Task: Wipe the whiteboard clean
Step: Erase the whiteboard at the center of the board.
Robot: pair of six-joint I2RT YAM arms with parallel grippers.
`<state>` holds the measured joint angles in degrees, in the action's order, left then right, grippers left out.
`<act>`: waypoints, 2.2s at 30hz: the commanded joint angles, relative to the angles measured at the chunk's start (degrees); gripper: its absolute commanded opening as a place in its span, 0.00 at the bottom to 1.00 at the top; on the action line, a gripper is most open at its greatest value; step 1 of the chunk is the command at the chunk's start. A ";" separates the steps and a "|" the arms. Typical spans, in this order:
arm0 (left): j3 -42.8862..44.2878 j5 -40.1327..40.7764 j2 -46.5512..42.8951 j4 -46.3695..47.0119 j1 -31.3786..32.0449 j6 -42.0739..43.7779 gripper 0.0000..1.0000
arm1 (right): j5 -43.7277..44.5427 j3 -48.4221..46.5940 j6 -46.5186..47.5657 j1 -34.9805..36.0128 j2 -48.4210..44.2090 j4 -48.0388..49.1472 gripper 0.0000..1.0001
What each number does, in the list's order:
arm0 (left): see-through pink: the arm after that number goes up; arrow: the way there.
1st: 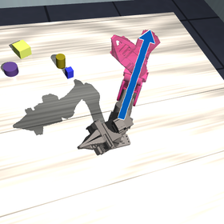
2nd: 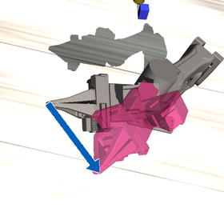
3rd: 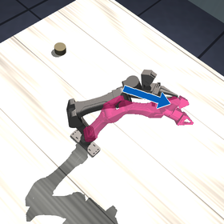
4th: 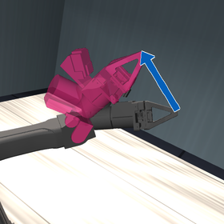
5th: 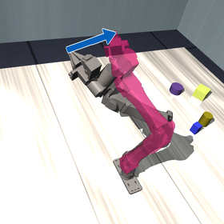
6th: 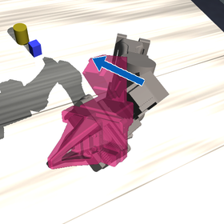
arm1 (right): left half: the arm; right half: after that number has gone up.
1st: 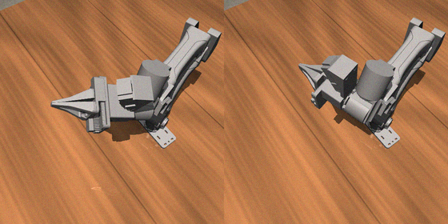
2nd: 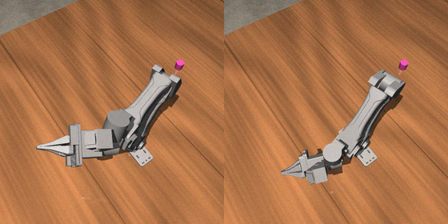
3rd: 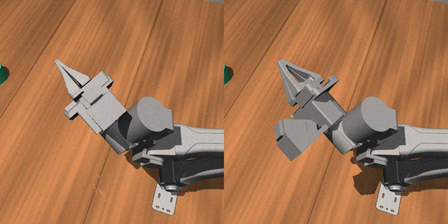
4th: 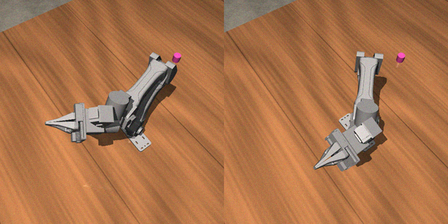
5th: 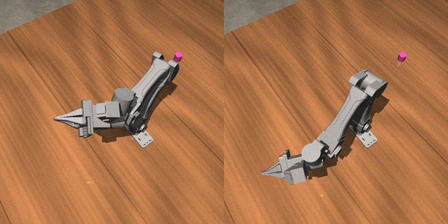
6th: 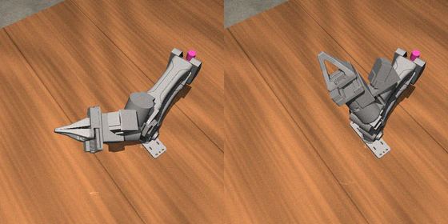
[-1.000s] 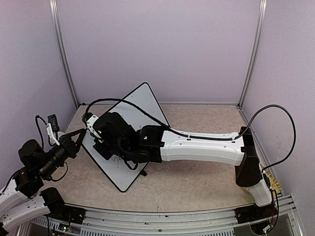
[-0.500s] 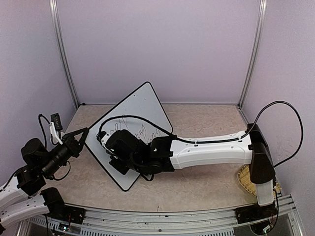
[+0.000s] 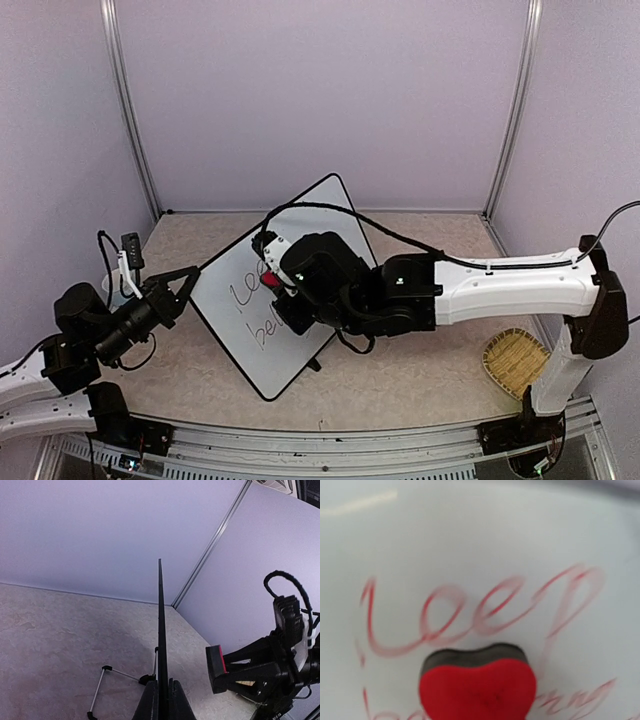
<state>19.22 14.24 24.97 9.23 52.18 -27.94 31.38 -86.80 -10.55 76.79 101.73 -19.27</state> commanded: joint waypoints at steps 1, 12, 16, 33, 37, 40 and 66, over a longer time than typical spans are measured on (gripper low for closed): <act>-0.81 0.44 4.49 -4.62 3.36 -1.10 0.00 | 2.51 1.83 -2.45 -0.68 -4.03 2.04 0.15; 5.11 13.25 17.65 -1.05 12.40 -4.29 0.00 | 1.33 -5.51 -3.74 -0.68 2.06 -3.06 0.15; 6.07 14.38 21.04 0.50 13.95 -3.89 0.00 | 1.04 -5.73 -3.72 -0.70 1.96 -3.28 0.16; 7.74 14.90 21.87 1.43 13.98 -2.43 0.00 | -2.93 -9.10 -2.90 -0.70 6.54 -5.87 0.16; 7.89 14.11 22.03 1.83 14.00 -1.72 0.00 | -4.16 -7.09 -3.19 -0.68 6.14 -5.53 0.16; 7.95 13.54 22.20 2.05 13.94 -1.46 0.00 | -4.52 -5.61 -3.48 -0.68 5.76 -5.44 0.15; 7.47 12.98 21.48 1.49 13.97 -1.63 0.00 | -6.61 4.97 -6.52 -0.60 4.45 -4.21 0.14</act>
<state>27.11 32.45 45.17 16.49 65.34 -29.71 27.68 -84.60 -16.62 76.25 104.77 -21.17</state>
